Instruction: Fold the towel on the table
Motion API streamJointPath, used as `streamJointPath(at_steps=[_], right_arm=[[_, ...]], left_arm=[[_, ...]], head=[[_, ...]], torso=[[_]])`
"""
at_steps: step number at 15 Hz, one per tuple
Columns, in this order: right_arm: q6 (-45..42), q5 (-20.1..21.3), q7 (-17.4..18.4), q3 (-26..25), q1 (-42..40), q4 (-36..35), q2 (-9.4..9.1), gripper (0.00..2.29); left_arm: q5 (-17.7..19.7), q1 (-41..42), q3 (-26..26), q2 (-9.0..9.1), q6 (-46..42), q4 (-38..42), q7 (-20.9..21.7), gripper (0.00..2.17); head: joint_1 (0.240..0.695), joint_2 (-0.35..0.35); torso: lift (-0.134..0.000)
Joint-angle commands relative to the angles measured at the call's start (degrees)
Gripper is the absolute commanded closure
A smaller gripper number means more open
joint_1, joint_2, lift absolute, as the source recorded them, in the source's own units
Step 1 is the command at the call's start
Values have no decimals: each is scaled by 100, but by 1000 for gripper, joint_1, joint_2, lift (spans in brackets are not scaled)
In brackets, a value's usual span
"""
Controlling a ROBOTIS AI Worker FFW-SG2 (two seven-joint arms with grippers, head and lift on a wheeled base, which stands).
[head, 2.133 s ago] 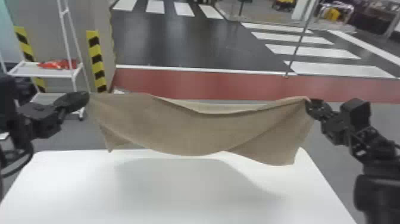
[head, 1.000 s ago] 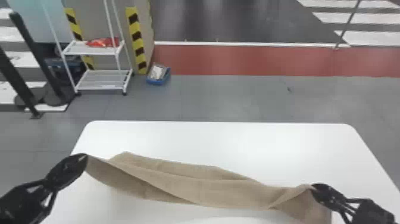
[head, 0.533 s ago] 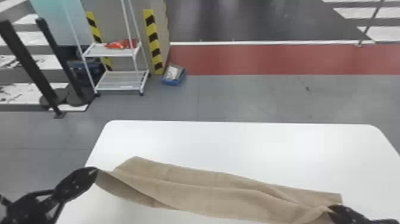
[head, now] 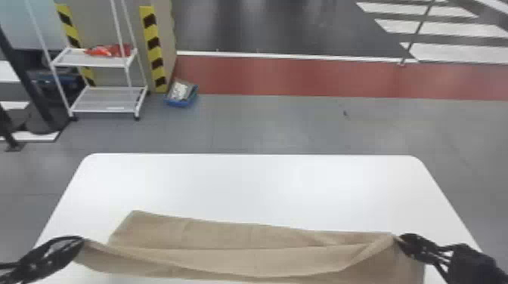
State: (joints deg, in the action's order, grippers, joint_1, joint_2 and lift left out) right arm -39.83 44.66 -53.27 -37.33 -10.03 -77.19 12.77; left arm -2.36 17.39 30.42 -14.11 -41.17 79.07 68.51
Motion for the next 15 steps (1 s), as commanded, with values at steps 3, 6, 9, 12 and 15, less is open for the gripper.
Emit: streamJointPath(at_steps=[3, 6, 9, 12, 15], right_arm=[[-63, 307, 1, -73, 54, 521, 234, 1956], [-46, 307, 106, -266, 133, 670, 357, 1956], [7, 439, 62, -301, 159, 679, 375, 1956], [60, 518, 115, -310, 344, 872, 419, 1956], [359, 641, 80, -284, 572, 925, 480, 1956]], left_arm=[[-221, 10, 316, -83, -18, -5, 646, 1703], [-291, -8, 395, -171, 0, -5, 786, 1703], [-494, -61, 351, -136, 35, 12, 997, 1703], [-599, -149, 184, -101, 53, 12, 813, 1703], [-836, -403, -176, 22, 316, 30, 461, 1686]], head=[[695, -119], [695, -138], [695, -161], [695, -186], [695, -205]], torso=[[0], [0], [0], [0], [0]])
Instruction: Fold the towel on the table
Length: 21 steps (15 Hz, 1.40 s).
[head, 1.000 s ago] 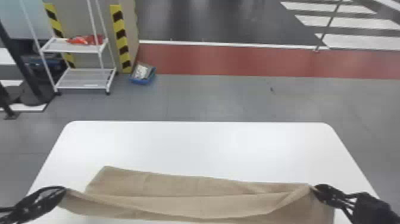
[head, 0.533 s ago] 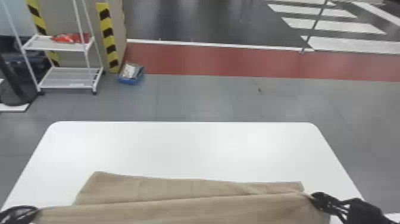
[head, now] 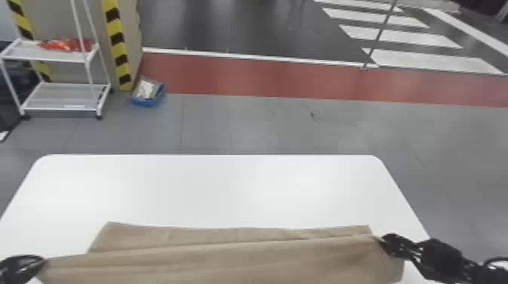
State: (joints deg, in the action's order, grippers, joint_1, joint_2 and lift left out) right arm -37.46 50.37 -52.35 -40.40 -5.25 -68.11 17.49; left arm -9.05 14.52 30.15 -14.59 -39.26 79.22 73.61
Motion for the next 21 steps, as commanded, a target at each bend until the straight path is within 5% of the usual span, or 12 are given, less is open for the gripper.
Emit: streamJointPath(at_steps=[1, 8, 15, 19, 21], right_arm=[[191, 87, -20, 85, 147, 44, 0, 1956], [350, 316, 15, 349, 437, 193, -96, 1956], [420, 307, 120, 6, 516, 290, -44, 1956], [578, 333, 199, 120, 657, 466, -44, 1956], [578, 386, 208, 182, 745, 571, -44, 1953]], left_arm=[[-405, -248, -176, 167, 284, 14, -66, 1686], [-1407, -977, -976, 184, 723, -399, -637, 1686], [-1530, -1293, -941, 131, 882, -390, -787, 1686], [-2514, -1311, -1301, 140, 917, -425, -1305, 1683], [-2593, -1329, -1442, 131, 952, -495, -1358, 1534]], head=[[695, -229], [695, -256], [695, -263], [695, -271], [695, -277]], torso=[[0], [0], [0], [0], [0]])
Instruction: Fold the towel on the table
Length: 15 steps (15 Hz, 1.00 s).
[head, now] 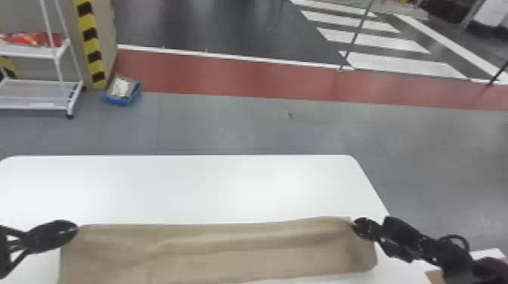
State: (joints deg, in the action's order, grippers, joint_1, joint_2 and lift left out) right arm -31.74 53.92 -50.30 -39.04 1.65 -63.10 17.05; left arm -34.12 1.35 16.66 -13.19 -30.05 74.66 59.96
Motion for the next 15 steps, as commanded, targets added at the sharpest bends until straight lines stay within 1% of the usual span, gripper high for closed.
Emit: streamJointPath(at_steps=[1, 6, 8, 10, 12, 15], right_arm=[[6, 31, 3, 72, 72, 78, -9, 1953], [6, 49, 29, 90, 81, 157, 0, 1956], [6, 31, 29, 28, 54, 157, 9, 1956], [6, -4, 3, -69, 28, 122, 35, 1953], [6, -21, -67, -148, 19, 78, 53, 1953], [200, 5, -67, -148, 19, 105, 123, 1956]], left_arm=[[-156, -38, -128, 9, 101, -57, -2, 1534], [-332, -205, -154, -8, 101, -330, -55, 1534], [-376, -284, -154, -43, 136, -418, -90, 1538], [-384, -345, -163, -96, 224, -488, -90, 1538], [-446, -416, -233, -114, 224, -576, -108, 1534], [-499, -539, -312, -122, 224, -752, -160, 1538]], head=[[695, -281], [695, -278], [695, -274], [695, -275], [695, -275], [695, -286]], torso=[[0], [0], [0], [0], [0], [0]])
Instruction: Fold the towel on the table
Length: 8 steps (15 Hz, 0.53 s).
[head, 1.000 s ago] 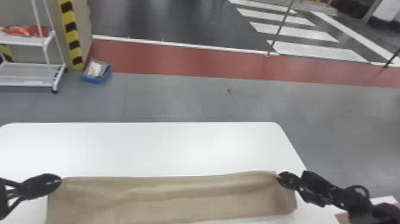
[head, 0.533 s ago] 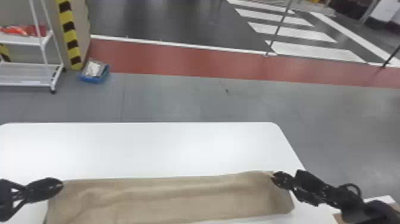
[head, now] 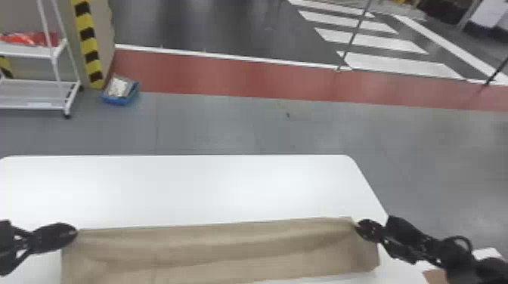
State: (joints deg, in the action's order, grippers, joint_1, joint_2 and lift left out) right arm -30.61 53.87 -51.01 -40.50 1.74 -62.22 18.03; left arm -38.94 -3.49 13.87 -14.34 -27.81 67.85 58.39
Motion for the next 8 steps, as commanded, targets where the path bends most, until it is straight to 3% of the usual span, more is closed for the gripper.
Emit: streamJointPath(at_steps=[1, 8], right_arm=[[139, -17, -6, -2, 10, 8, 34, 1956], [403, -26, -58, 42, 54, 35, 70, 1953]], left_arm=[[-26, -73, -59, -17, 0, -96, 6, 1538], [-202, -135, -235, -78, 0, -254, -170, 1538]], head=[[695, -295], [695, -310]], torso=[[0], [0]])
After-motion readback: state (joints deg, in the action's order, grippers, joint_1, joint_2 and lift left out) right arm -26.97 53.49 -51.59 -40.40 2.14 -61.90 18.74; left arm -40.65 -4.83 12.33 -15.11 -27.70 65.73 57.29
